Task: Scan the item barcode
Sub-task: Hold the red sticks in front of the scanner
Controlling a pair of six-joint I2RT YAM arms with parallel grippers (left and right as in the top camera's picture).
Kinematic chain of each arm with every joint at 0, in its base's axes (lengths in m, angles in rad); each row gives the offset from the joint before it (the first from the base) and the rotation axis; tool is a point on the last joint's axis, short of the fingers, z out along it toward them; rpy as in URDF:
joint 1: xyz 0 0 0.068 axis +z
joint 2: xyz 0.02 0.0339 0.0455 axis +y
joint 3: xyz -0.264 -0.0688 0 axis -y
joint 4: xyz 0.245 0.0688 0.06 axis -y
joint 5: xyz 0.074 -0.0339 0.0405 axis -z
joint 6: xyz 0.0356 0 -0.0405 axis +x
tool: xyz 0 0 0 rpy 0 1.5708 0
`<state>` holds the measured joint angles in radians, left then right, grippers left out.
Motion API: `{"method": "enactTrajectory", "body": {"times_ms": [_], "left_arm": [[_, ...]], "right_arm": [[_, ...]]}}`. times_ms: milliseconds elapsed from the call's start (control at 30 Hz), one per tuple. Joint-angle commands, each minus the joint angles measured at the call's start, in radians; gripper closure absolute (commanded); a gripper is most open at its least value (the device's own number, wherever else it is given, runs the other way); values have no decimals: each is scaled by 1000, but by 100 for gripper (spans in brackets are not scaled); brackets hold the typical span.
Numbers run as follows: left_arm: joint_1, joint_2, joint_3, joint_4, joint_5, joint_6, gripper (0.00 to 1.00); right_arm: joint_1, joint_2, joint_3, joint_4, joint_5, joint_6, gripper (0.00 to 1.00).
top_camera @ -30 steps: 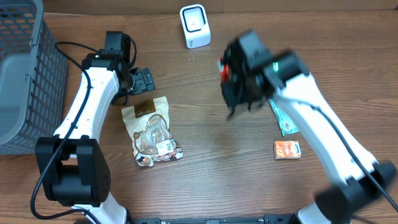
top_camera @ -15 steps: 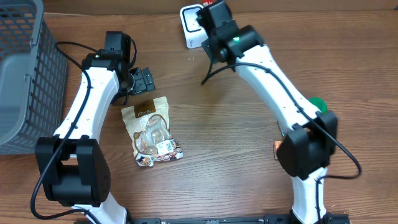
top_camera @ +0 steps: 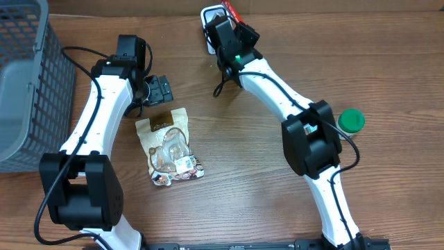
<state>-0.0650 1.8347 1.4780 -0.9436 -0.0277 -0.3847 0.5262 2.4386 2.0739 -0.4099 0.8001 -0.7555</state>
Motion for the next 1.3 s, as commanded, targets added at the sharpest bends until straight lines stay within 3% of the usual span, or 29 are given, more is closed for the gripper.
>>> {"method": "enactTrajectory", "body": {"times_ms": [0, 133, 367, 733, 1000, 1133, 1267], "left_arm": [[-2, -11, 11, 2, -6, 19, 1], [-2, -11, 11, 2, -6, 19, 0], [-2, -11, 11, 2, -6, 19, 1], [-2, -11, 11, 2, -6, 19, 0], [-2, -11, 11, 2, -6, 19, 0], [-2, -11, 11, 2, -6, 19, 0], [-2, -11, 11, 2, -6, 19, 0]], "right_arm": [[11, 50, 21, 79, 73, -65, 96], [23, 101, 21, 193, 107, -76, 96], [49, 160, 21, 200, 94, -167, 96], [56, 170, 20, 222, 176, -159, 96], [73, -5, 21, 117, 304, 70, 96], [96, -153, 20, -170, 278, 342, 97], [101, -322, 20, -631, 57, 769, 96]]}}
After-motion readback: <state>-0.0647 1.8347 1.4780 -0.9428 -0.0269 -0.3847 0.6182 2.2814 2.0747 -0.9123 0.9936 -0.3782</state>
